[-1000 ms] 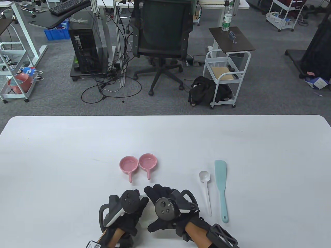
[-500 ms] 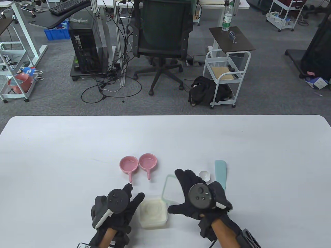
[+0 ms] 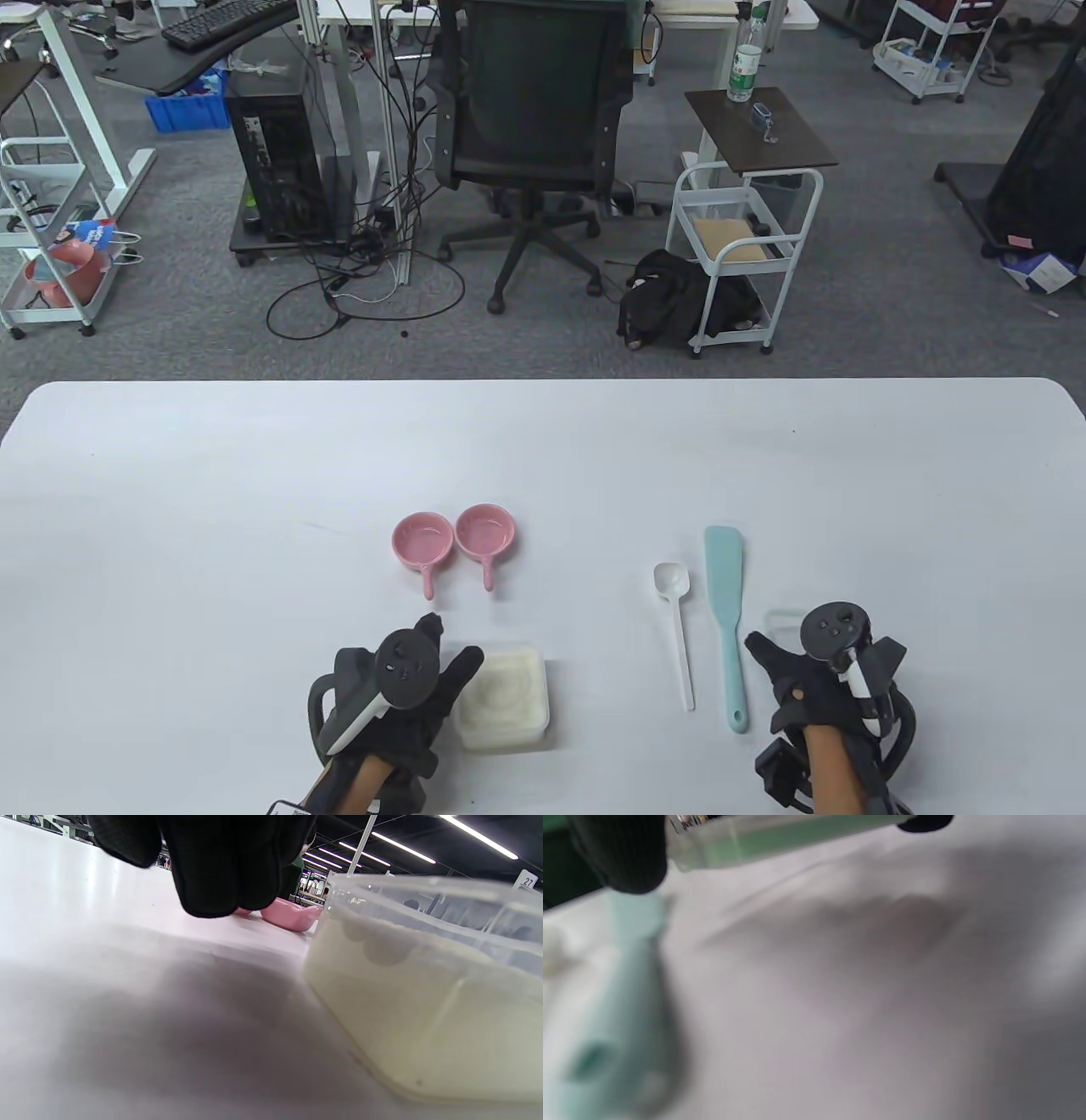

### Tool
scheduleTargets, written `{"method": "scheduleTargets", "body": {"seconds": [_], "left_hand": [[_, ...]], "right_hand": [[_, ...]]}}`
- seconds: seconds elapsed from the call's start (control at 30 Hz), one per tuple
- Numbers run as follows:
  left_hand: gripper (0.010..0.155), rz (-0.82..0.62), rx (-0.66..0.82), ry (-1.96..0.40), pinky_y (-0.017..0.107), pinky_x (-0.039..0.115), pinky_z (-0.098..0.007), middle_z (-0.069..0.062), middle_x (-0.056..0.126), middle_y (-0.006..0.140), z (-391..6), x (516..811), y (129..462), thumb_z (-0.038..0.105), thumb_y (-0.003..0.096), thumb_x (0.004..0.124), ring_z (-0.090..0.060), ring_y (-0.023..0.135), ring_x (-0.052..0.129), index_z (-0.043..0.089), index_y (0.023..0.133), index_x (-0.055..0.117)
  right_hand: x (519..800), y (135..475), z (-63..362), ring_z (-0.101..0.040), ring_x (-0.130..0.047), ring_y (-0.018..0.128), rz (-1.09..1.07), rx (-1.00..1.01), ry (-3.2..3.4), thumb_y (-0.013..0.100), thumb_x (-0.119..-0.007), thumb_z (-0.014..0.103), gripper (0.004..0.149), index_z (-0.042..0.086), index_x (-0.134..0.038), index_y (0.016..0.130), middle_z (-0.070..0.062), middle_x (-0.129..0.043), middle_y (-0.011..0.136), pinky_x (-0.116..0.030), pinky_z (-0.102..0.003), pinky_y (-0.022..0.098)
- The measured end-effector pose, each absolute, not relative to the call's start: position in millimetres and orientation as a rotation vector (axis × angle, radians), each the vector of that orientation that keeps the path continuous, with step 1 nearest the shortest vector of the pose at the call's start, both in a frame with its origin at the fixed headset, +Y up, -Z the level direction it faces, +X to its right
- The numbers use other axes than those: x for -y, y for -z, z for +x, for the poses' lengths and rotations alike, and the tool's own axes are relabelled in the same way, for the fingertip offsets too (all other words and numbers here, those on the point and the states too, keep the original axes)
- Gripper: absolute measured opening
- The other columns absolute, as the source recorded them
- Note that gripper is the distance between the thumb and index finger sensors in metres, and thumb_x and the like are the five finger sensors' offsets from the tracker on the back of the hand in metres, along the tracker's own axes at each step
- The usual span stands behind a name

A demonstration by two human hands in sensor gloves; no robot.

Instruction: Scoop white sugar with coffee spoon and level it off using dessert spatula

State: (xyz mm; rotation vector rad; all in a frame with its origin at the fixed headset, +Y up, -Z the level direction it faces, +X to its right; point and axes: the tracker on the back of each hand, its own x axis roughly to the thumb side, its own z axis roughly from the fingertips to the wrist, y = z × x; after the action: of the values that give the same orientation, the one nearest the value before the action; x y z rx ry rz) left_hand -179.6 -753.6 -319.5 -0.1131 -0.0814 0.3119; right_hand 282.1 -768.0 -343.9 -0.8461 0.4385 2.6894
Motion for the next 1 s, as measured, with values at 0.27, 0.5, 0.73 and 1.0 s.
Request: {"method": "scheduleTargets", "body": {"seconds": [0.27, 0.5, 0.73, 1.0], "left_hand": [[0.087, -0.101, 0.094, -0.286, 0.074, 0.059, -0.07, -0.021, 0.081, 0.107, -176, 753, 319, 0.067, 0.0576, 0.047, -0.044, 0.094, 0.088, 0.004, 0.118, 0.055], [0.089, 0.003, 0.039, -0.318, 0.071, 0.063, -0.068, -0.022, 0.083, 0.104, -181, 741, 313, 0.069, 0.0569, 0.045, -0.045, 0.091, 0.09, 0.004, 0.116, 0.059], [0.074, 0.086, 0.12, -0.305, 0.061, 0.077, -0.059, -0.014, 0.097, 0.084, -148, 702, 294, 0.064, 0.062, 0.057, -0.033, 0.064, 0.102, 0.007, 0.106, 0.074], [0.06, -0.267, 0.252, -0.184, 0.061, 0.079, -0.054, -0.01, 0.097, 0.082, -20, 689, 287, 0.052, 0.0645, 0.065, -0.027, 0.062, 0.102, 0.01, 0.107, 0.073]], "right_hand": [[784, 343, 291, -0.077, -0.024, 0.093, -0.92, -0.657, -2.669, 0.062, -0.063, 0.068, 0.117, -0.013, 0.006, 0.111, -0.06, -0.002, 0.1, -0.027, -0.088, 0.061], [766, 334, 282, -0.078, -0.018, 0.092, -0.791, -0.295, -2.686, 0.058, -0.068, 0.07, 0.124, -0.013, 0.007, 0.11, -0.059, 0.007, 0.097, -0.027, -0.089, 0.059], [750, 329, 272, -0.077, -0.026, 0.092, -0.692, -0.037, -2.705, 0.06, -0.066, 0.067, 0.118, -0.017, 0.0, 0.111, -0.059, 0.001, 0.099, -0.031, -0.088, 0.06], [730, 322, 275, -0.076, -0.03, 0.092, -0.539, 0.032, -2.59, 0.06, -0.062, 0.07, 0.118, -0.017, -0.004, 0.112, -0.059, -0.003, 0.1, -0.032, -0.088, 0.06]]}}
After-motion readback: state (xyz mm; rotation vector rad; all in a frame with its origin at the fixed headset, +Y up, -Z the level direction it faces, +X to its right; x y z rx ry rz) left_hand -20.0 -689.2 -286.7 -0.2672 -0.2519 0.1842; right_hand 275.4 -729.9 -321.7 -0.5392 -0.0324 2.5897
